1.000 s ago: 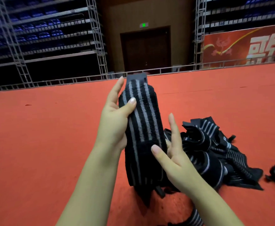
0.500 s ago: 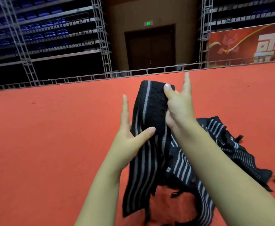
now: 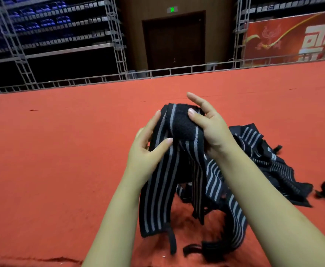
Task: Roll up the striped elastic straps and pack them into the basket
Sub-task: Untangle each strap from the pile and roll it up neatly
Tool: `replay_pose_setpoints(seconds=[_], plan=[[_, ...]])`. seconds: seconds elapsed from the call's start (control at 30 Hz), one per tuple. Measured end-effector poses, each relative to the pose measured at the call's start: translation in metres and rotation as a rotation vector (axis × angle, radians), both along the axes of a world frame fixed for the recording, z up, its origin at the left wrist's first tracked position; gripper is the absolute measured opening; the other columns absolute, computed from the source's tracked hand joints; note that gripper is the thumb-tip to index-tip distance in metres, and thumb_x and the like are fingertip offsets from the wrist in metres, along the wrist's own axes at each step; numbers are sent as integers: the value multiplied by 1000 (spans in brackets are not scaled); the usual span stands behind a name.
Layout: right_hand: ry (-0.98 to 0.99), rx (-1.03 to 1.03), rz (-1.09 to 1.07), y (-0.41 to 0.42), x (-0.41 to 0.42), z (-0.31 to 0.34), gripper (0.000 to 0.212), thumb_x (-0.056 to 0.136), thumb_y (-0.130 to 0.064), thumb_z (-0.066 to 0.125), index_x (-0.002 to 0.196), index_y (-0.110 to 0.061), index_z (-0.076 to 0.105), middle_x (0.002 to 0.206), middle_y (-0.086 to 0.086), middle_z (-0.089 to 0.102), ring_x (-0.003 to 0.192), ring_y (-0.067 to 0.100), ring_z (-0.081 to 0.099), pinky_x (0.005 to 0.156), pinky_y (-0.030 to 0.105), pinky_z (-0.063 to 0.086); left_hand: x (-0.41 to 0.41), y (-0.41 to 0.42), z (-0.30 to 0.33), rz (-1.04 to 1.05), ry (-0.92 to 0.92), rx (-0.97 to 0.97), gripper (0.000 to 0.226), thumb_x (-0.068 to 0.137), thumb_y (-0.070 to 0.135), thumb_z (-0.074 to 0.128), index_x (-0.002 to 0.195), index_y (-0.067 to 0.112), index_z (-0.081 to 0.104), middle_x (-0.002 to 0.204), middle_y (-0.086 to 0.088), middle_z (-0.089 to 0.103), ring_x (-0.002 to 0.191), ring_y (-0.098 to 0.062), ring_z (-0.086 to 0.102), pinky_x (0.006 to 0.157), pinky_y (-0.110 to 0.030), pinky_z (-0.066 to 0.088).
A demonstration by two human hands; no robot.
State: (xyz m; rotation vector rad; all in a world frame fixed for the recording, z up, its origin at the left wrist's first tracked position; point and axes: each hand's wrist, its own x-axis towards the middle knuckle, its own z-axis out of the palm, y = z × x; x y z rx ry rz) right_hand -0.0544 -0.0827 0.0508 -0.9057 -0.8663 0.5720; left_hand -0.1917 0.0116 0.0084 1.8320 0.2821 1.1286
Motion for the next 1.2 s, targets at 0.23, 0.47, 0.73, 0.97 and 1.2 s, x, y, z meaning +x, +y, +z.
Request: replay_pose_setpoints(seconds=[0.23,0.47,0.73,0.97,1.2], plan=[[-25,23,-2,7,4,0,33,98,-5,50,124,-23,58,86,3,69,70,14,67,63,28,58,5,1,-15,66,-68,-91,32,75,36,77,102,48,66,132,3,56,115,11,52,87,-8,43],[-95,50,-57,19,6,-5,26,96,-8,54,115,-23,64,104,7,64,88,15,64,75,30,55,16,3,-14,-169,-21,-382,41,69,32,82,100,18,60,92,11,69,89,-6,63,80,-23,47],[25,67,-245,21,30,-1,17,96,-10,55,108,-18,65,110,10,64,94,19,65,75,30,57,-3,5,-41,-251,225,-361,27,71,22,73,94,9,69,85,3,72,78,-7,66,68,-17,51],[91,-29,-277,28,46,-10,16,99,-12,50,108,-18,62,96,4,65,75,12,63,64,26,55,-10,2,-50,-212,260,-320,11,93,20,65,102,16,61,86,-1,65,73,-6,61,62,-17,47],[264,63,-201,33,47,0,16,101,-13,46,103,-19,61,96,5,67,78,16,66,64,30,58,-10,-4,-45,-342,223,-299,51,90,13,67,134,30,49,116,8,70,110,-10,65,83,-22,53]])
